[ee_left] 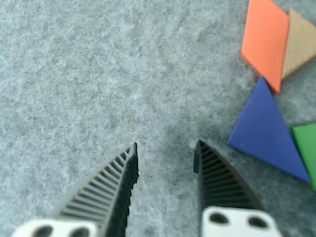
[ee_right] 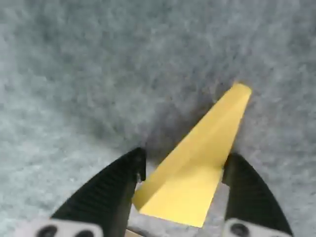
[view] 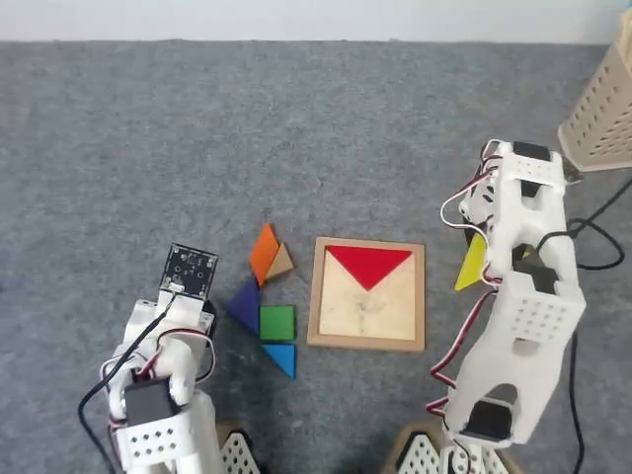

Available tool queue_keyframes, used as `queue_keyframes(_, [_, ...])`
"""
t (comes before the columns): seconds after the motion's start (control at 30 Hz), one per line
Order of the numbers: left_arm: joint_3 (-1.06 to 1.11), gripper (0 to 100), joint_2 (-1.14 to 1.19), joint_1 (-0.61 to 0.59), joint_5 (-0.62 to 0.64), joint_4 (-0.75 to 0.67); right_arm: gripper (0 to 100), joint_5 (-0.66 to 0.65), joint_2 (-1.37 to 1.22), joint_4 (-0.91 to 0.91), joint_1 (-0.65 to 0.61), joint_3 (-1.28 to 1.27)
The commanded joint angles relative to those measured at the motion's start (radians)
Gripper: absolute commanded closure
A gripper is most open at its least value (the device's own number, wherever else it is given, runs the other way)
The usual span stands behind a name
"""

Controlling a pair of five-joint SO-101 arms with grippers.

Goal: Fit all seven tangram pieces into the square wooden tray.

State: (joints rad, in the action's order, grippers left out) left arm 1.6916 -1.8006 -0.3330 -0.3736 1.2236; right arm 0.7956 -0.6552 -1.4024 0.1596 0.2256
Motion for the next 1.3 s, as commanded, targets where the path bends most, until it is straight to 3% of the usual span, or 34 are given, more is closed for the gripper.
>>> queue_keyframes(0.0, [-0.007,83,-0.020,-0.006,-0.008,0.005,74.6,-0.023,-0.005,-0.031,0.030,0.006])
queue_keyframes(0.07, [-0.007,83,-0.020,-0.006,-0.008,0.005,76.8,-0.023,-0.005,-0.031,0.030,0.006])
queue_keyframes(0.17, [-0.007,83,-0.020,-0.006,-0.008,0.005,87.7,-0.026,0.001,-0.031,0.035,0.005])
queue_keyframes(0.23, [-0.007,83,-0.020,-0.006,-0.008,0.005,92.9,-0.106,0.002,-0.021,0.041,0.008])
queue_keyframes(0.57, [-0.007,83,-0.020,-0.006,-0.008,0.005,99.2,-0.365,0.133,-0.137,-0.012,0.100])
queue_keyframes(0.93, [-0.007,83,-0.020,-0.006,-0.008,0.005,99.2,-0.551,0.363,-0.196,-0.429,0.051])
queue_keyframes(1.1, [-0.007,83,-0.020,-0.006,-0.008,0.005,99.2,-0.601,0.403,-0.042,-0.625,-0.124])
queue_keyframes(1.27, [-0.007,83,-0.020,-0.006,-0.008,0.005,99.1,-0.601,0.486,0.104,-0.697,-0.304])
